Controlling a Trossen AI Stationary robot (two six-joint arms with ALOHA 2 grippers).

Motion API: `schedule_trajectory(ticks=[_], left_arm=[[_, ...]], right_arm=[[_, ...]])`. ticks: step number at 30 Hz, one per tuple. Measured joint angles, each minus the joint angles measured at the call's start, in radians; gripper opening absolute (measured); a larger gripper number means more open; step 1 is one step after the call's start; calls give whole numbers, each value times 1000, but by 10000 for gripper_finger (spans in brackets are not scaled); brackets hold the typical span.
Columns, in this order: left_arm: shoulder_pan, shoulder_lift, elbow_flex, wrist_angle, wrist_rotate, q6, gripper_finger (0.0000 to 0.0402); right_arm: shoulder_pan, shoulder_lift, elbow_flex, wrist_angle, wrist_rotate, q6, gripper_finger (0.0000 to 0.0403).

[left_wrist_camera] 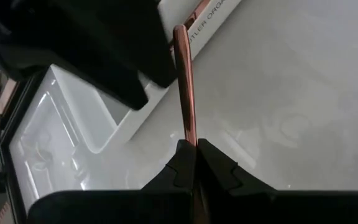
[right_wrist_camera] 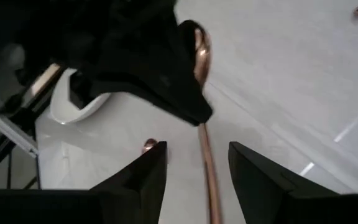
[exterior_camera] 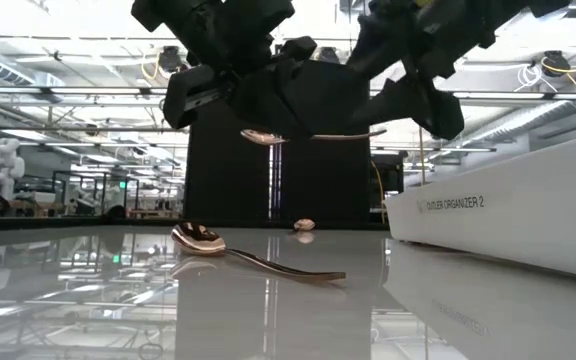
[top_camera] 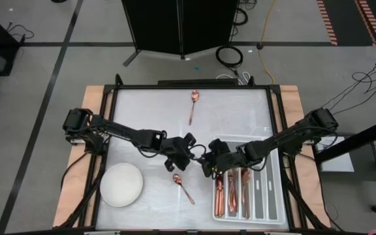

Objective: Sort silverware
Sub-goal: Put the middle brown spoon in the white silverware organizer

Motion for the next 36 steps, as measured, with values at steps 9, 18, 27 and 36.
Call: schedule_trajectory(ticks=[9, 18, 27, 36], left_arm=[[-28, 0, 0, 18, -35, 60, 10], [-31, 0, 1, 9, -50, 90, 10], [-51, 0, 1, -32, -48, 139, 10], [-52, 0, 0, 1, -48, 134, 10]], right_arm=[[-8, 69, 0, 28, -94, 0, 164], [-9, 116, 0, 111, -152, -38, 126], [-9, 108, 0, 107, -152, -58, 69], [-8, 109, -1, 111, -148, -74, 4]])
